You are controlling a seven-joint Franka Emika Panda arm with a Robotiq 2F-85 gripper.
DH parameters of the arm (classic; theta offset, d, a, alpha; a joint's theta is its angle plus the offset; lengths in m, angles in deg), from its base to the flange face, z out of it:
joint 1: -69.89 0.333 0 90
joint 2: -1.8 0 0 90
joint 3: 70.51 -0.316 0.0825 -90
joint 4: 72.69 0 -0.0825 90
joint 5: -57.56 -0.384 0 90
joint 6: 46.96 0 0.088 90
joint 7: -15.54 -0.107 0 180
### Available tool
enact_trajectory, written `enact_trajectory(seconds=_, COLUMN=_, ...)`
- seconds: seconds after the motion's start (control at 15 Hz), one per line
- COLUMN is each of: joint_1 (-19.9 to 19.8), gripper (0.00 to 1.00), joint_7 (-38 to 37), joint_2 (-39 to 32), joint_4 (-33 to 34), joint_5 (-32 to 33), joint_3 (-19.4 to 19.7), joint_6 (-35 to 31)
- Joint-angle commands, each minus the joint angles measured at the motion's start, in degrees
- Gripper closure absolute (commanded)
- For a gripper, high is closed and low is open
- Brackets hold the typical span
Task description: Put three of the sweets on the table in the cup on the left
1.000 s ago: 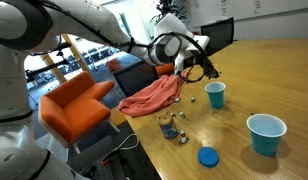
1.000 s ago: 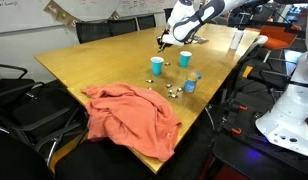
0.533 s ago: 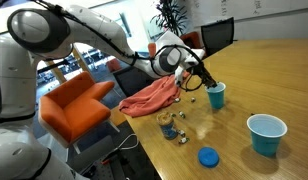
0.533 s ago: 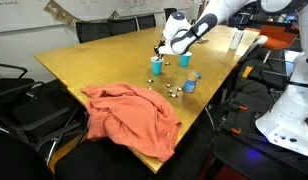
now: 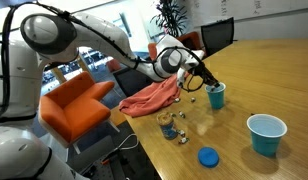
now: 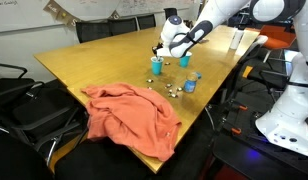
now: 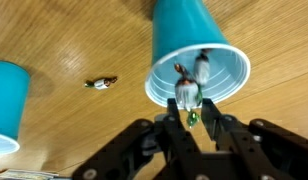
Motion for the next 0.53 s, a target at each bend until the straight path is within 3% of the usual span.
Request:
enact_trajectory(seconds=0.0, joint_1=1.53, gripper=0.36, joint_7=-1.5, joint_2=-0.35, joint_4=0.15, joint_5=0.12, joint_3=1.75, joint_6=-1.92)
enact_trajectory(seconds=0.13, joint_1=1.53, gripper=0.23, joint_7=-0.33, joint_2=1.55, joint_4=-1.0, joint_5=-0.17, joint_3=1.04, joint_6=-1.81)
enact_trajectory(seconds=0.27, joint_1=0.14, gripper=0.07, joint_7=3.33, joint_2=6.76, joint_4=-4.14, joint_5=-0.6, joint_3=-2.39, joint_6=-1.59)
enact_trajectory(seconds=0.33, joint_1=-2.41, gripper=0.01, joint_7=6.91, joint_2=10.85, joint_4=-6.16, joint_5=-1.66, joint_3=-6.8, joint_6=-0.51)
enact_trajectory(seconds=0.47, joint_1=-6.9, gripper=0.0, joint_7=13.44, joint_2=16.46, joint_4=-8.78, joint_5=-4.55, joint_3=-14.44, joint_6=1.17)
